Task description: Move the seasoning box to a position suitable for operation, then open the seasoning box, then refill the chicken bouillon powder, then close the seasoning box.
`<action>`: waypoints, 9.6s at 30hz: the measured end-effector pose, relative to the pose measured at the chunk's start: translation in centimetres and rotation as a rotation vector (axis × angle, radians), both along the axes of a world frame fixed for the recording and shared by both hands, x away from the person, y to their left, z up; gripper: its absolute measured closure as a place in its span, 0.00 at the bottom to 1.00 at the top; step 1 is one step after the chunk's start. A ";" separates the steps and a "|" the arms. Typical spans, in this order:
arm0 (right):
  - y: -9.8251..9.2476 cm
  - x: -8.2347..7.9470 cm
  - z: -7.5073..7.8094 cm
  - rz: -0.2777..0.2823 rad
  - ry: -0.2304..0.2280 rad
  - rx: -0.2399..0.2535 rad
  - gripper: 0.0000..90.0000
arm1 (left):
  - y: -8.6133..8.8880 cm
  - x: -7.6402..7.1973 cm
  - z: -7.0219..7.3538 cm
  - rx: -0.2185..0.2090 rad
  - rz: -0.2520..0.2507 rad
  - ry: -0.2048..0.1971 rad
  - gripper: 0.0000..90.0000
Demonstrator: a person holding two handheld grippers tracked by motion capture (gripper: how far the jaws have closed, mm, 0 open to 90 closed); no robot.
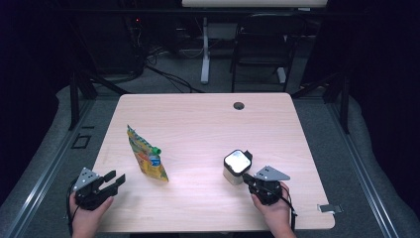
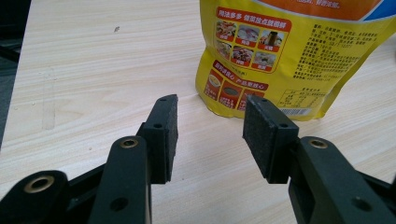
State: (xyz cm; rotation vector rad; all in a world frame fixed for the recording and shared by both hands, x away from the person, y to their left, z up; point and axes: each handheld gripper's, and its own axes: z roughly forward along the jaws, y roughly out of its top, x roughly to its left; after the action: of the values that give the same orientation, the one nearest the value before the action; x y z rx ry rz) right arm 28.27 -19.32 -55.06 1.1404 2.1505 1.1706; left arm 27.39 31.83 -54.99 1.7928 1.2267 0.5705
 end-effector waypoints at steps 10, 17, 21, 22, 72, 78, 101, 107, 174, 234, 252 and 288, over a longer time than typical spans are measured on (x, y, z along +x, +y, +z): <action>-1.8 0.8 0.3 -0.070 -0.007 0.005 0.90 | 0.2 0.0 0.0 -0.005 0.003 0.002 0.62; -3.1 4.2 -0.6 -0.140 0.010 0.024 0.87 | 0.0 0.2 -0.3 -0.022 -0.010 0.007 0.64; -3.3 5.2 -0.9 -0.119 0.009 0.016 0.87 | 0.1 0.2 -0.3 -0.024 -0.009 0.012 0.65; -3.3 5.2 -0.9 -0.119 0.009 0.016 0.87 | 0.1 0.2 -0.3 -0.024 -0.009 0.012 0.65; -1.2 0.3 -1.1 -0.122 0.016 -0.101 0.96 | 0.8 0.1 -0.2 -0.054 0.008 0.012 0.71; -1.3 -1.4 -1.1 -0.131 0.014 -0.070 0.96 | 0.5 0.1 -0.3 -0.058 0.006 0.011 0.71; -0.2 -3.0 -1.6 -0.096 0.037 -0.031 0.91 | 0.5 0.0 -0.2 -0.044 0.003 0.002 0.70; -1.0 -4.0 -0.8 -0.090 0.045 -0.003 0.89 | 0.5 0.0 -0.2 -0.044 0.006 0.004 0.70; -1.4 -2.9 4.1 -0.004 -0.048 0.075 0.95 | 0.1 -0.1 -0.2 -0.022 -0.008 0.016 0.71; -0.9 -2.3 2.9 0.000 0.002 0.155 1.00 | -2.2 -1.5 1.3 -0.005 -0.120 -0.030 0.84; -1.1 -2.3 2.7 0.006 0.002 0.177 1.00 | -12.1 -2.0 2.3 0.005 -0.413 -0.014 1.00; -1.1 -2.4 2.7 0.007 -0.010 0.174 0.99 | -24.6 -0.5 1.7 -0.003 -0.618 0.019 1.00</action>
State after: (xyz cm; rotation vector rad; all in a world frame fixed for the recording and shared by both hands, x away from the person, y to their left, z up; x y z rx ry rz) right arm 25.86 -20.46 -52.40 1.1966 2.0793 1.3868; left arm 26.92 7.27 -53.27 2.0426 0.6210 0.1935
